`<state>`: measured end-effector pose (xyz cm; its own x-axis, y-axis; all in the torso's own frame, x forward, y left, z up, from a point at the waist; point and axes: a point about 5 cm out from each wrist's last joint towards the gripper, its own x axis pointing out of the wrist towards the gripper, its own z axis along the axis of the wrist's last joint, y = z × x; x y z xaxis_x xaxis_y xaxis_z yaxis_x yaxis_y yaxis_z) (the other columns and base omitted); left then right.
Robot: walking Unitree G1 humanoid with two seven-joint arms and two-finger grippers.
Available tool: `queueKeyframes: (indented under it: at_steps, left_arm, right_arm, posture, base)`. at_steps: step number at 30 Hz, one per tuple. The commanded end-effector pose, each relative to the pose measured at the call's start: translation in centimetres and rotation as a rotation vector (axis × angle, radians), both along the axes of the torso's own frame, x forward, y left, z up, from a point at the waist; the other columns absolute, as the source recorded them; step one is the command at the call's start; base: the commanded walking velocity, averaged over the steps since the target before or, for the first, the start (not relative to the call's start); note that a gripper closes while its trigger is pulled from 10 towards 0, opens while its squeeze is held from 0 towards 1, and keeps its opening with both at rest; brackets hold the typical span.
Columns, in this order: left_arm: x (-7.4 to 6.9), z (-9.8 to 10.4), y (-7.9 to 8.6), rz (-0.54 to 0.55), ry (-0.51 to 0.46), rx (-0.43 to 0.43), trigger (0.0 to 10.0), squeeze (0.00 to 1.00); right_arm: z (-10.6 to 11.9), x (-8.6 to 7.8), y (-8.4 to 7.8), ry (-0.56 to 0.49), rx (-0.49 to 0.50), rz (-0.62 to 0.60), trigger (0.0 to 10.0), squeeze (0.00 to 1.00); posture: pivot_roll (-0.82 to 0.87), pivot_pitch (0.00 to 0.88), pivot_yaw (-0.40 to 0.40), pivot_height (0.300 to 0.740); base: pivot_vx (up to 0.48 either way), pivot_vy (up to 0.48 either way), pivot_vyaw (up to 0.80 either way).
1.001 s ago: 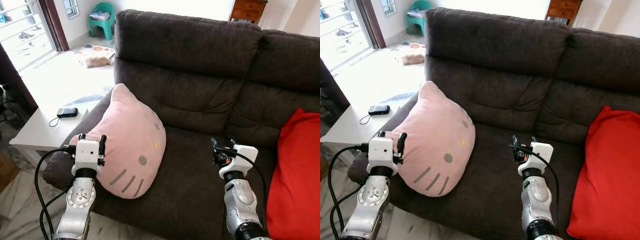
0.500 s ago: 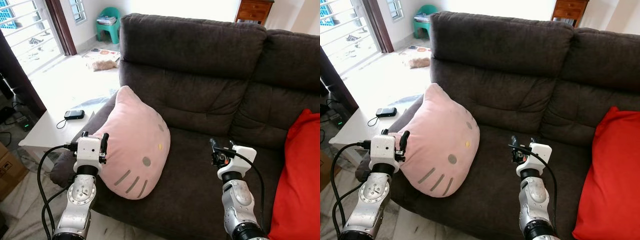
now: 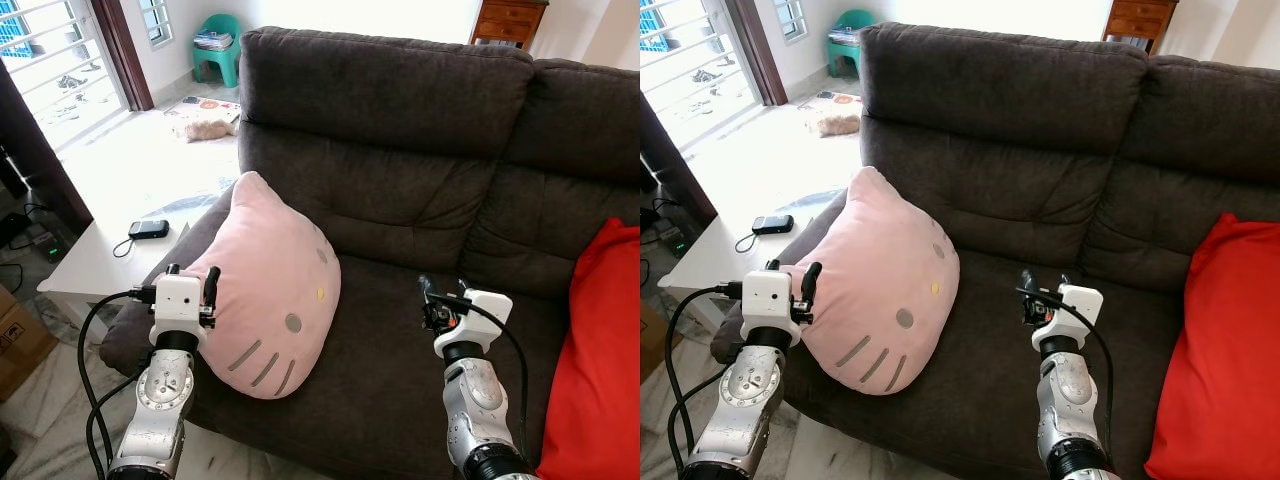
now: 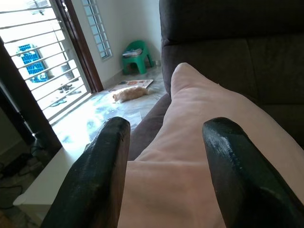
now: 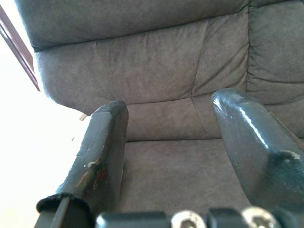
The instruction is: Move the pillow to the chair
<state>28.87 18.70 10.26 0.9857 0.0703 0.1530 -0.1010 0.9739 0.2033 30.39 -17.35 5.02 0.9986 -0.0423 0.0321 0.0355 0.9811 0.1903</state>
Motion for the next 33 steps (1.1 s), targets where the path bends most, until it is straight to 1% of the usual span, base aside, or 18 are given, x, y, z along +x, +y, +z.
queueKeyframes:
  at_steps: [1,9,20,22,33]
  left_arm:
    - [0.01,-0.16,0.12,0.003,0.003,-0.011,10.0,0.00]
    - [0.26,0.11,0.32,0.008,-0.004,-0.007,10.0,0.00]
    - [0.18,0.18,0.31,0.020,-0.010,-0.006,10.0,0.00]
    - [0.14,0.14,0.28,0.020,-0.007,-0.004,10.0,0.00]
    - [0.24,0.23,0.21,0.027,-0.010,-0.005,10.0,0.00]
  right_arm:
    - [-0.05,-0.08,-0.16,0.001,-0.001,-0.006,10.0,0.00]
    - [0.24,0.23,-0.06,-0.004,0.004,-0.001,10.0,0.00]
    - [0.33,0.25,-0.23,-0.006,0.002,0.000,10.0,0.00]
    - [0.40,0.32,-0.19,-0.007,0.003,0.001,10.0,0.00]
    - [0.43,0.38,-0.04,-0.005,0.003,0.006,10.0,0.00]
  posture:
    - [0.05,0.000,0.000,0.740]
    - [0.05,0.000,-0.005,0.740]
    - [0.06,0.003,-0.015,0.740]
    - [0.06,0.018,-0.019,0.740]
    - [0.06,0.033,-0.020,0.740]
  base:
    - [0.000,0.000,0.00]
    - [0.000,0.000,0.00]
    - [-0.261,0.000,0.00]
    - [-0.287,0.000,0.00]
    - [-0.313,0.000,0.00]
